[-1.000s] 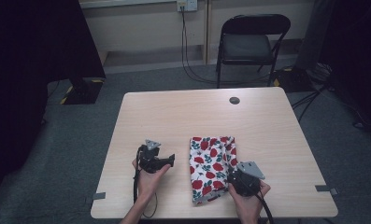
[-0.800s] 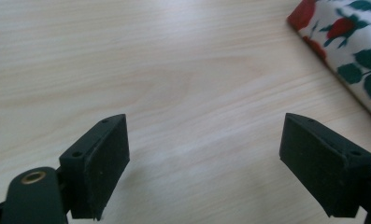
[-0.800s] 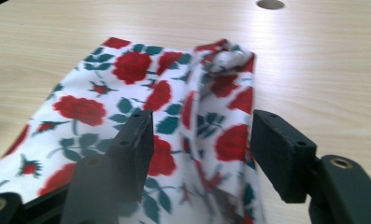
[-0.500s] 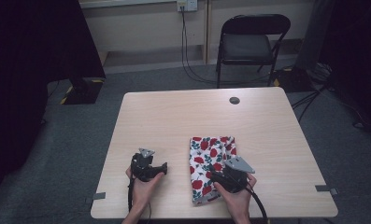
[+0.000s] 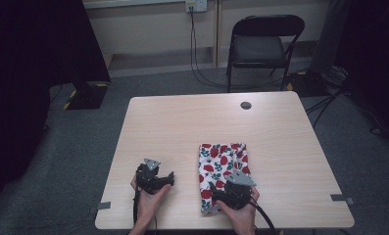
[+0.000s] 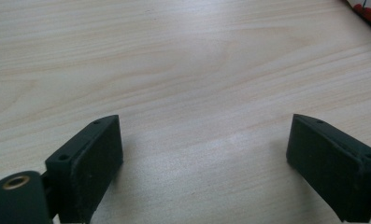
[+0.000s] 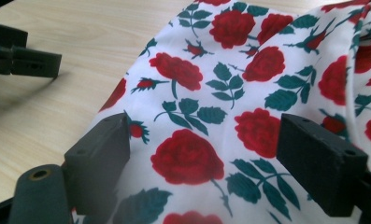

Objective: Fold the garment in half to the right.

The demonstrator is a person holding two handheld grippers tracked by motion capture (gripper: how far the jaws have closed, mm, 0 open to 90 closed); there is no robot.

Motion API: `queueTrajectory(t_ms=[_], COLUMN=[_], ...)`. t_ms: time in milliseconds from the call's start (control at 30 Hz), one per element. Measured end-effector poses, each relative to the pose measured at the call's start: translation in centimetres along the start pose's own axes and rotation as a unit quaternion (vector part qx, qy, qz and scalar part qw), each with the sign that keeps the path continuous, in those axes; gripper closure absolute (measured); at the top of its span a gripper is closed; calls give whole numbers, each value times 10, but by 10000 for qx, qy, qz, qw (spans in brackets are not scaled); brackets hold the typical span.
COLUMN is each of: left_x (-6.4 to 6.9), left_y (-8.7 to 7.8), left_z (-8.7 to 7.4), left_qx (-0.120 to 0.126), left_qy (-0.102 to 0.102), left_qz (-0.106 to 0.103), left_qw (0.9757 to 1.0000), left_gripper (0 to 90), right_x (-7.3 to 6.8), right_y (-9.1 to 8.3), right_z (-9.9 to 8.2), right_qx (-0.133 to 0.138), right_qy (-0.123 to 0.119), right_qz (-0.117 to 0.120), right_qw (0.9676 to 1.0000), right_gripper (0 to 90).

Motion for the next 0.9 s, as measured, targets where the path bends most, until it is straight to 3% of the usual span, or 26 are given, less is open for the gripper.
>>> queueTrajectory(t_ms=[400,500,900], left_x=[0,0,0], left_y=[0,0,0], left_z=[0,0,0], left_qx=[-13,-11,-13], left_qy=[-4,-7,-9], left_qz=[13,14,16], left_qw=[10000,10000,10000], left_gripper=[92,93,92], right_x=[4,5,4], right_y=[13,16,26], right_z=[-13,-13,-8], right_qx=[-409,-544,-537], right_qy=[-106,-9,-54], right_qz=[-244,-268,-427], right_qw=[9988,9982,9976], right_gripper=[117,111,120])
Point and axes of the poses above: each handheld gripper's, and its own axes: y roughly forward along the jaws, z roughly out of its top, x roughly to its right, the point moved 7 cm from there along y, roughly forward along the jaws, and after that the axes turned 15 degrees about y, right-handed, at the moved point
